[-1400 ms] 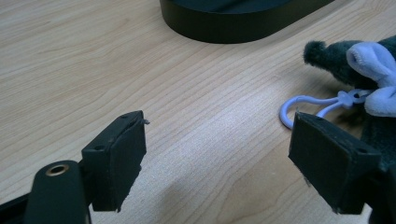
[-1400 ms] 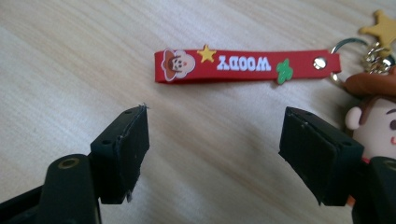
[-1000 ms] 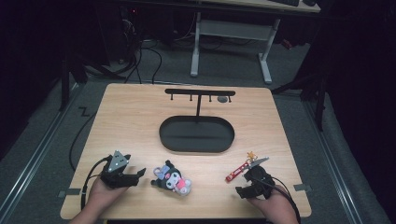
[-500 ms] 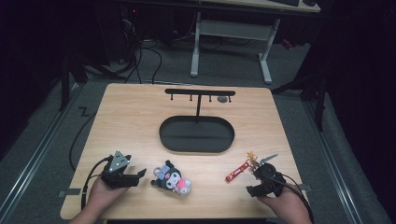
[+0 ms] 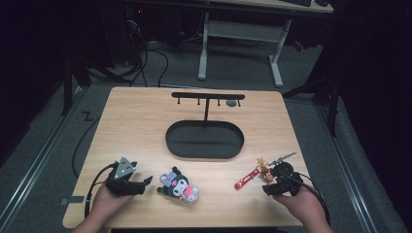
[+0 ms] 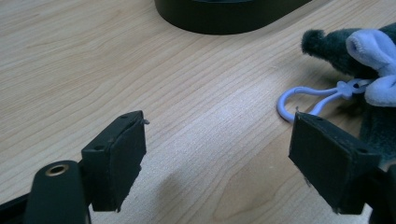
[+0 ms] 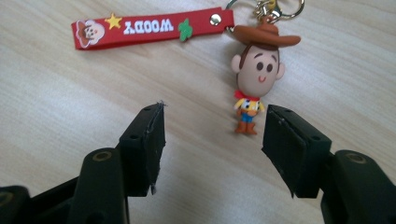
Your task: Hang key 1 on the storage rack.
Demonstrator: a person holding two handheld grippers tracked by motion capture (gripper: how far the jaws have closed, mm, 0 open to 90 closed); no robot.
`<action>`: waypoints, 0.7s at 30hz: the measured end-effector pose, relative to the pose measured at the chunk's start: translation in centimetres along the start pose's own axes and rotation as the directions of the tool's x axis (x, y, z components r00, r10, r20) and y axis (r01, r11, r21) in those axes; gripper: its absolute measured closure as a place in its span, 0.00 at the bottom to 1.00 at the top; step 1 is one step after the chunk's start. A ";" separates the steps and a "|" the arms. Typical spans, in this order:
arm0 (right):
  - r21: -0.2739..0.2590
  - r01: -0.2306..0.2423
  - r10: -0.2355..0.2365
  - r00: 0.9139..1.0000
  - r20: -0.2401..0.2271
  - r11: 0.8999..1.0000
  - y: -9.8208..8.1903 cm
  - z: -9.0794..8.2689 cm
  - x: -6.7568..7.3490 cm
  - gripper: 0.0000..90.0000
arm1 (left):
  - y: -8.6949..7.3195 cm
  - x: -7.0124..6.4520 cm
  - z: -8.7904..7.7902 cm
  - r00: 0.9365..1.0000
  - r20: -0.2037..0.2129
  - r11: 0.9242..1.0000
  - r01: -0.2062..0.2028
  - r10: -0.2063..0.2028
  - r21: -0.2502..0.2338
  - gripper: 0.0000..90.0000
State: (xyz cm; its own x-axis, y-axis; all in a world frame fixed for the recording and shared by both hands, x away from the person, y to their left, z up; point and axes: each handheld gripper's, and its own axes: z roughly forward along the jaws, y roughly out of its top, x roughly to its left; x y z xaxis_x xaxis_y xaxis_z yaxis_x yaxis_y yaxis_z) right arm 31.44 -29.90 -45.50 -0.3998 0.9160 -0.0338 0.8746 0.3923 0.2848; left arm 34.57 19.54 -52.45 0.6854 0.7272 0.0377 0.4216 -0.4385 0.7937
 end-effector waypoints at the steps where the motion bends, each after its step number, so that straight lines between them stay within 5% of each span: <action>1: 0.003 -0.001 0.001 1.000 0.003 1.000 0.2 0.1 -0.1 0.45 | 0.0 0.0 0.0 1.000 0.000 1.000 0.000 0.000 -0.001 0.21; 21: 0.006 -0.079 0.079 0.997 -0.009 0.997 2.8 0.5 -1.4 0.50 | 0.0 0.0 0.0 1.000 0.008 1.000 -0.009 0.009 -0.002 0.22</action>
State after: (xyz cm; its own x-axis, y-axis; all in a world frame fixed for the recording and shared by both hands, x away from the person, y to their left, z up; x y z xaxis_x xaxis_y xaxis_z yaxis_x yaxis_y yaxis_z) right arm 34.62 -30.04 -45.10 -0.3315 0.9435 -0.0027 0.9052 0.3188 0.2809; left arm 34.59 19.56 -52.42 0.6942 0.7187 0.0399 0.4142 -0.4441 0.7945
